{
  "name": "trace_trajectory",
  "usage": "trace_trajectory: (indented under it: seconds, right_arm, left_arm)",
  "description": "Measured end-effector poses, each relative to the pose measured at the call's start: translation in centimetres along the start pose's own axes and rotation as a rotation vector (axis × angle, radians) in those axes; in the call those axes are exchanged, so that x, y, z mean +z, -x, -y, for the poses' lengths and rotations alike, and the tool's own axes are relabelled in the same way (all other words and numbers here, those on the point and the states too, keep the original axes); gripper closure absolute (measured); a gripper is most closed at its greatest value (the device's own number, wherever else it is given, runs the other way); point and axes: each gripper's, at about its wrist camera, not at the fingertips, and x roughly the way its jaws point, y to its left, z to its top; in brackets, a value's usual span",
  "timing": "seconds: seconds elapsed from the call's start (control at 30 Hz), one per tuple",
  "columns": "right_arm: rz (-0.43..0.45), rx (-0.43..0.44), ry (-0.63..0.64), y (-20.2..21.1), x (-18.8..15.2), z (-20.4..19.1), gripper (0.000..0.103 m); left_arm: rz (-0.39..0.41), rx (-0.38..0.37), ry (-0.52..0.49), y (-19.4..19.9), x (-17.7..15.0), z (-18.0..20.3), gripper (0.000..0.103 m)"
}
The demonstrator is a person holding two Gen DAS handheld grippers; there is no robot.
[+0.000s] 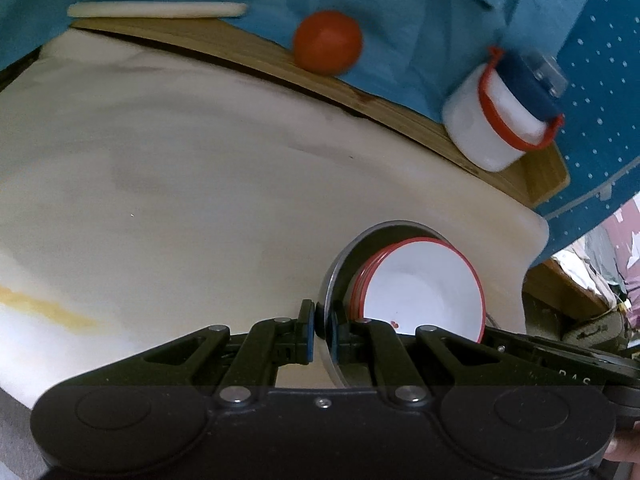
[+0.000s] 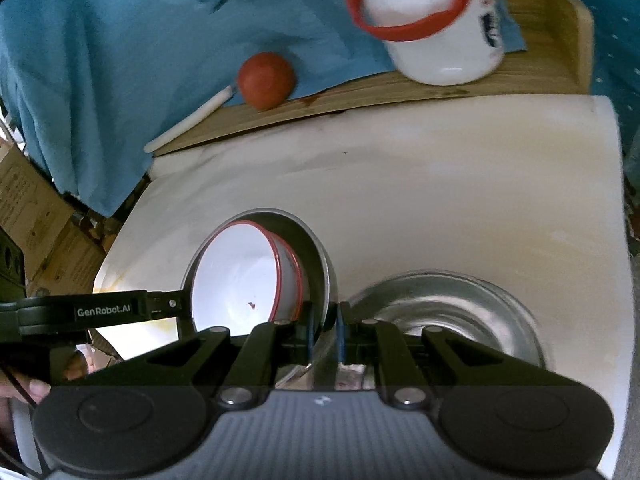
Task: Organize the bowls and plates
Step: 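Lift the steel bowl with nested white bowls and carry it over the steel plates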
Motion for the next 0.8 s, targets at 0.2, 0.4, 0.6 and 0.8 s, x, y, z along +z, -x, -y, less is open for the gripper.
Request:
trace_trajectory:
  seconds: [0.2,0.4,0.6,0.8]
  right_arm:
    - [0.007,-0.015,-0.023,1.6,-0.2,2.4,0.091]
    - [0.002,-0.022,-0.035,2.8,-0.6,4.6,0.091]
    - [-0.004,-0.023,-0.039,3.5,-1.0,6.3,0.091]
    - [-0.021,-0.019,-0.04,3.9,-1.2,7.6,0.091]
  left_arm:
    - [-0.013,-0.015,-0.026,-1.2,-0.4,2.5,0.096]
    - [-0.024,-0.024,-0.047,-2.3,-1.2,4.7,0.096]
    - [-0.032,-0.022,-0.056,-3.0,-1.9,6.3,0.096]
    - [-0.046,-0.014,-0.053,-3.8,-2.5,7.3,0.096]
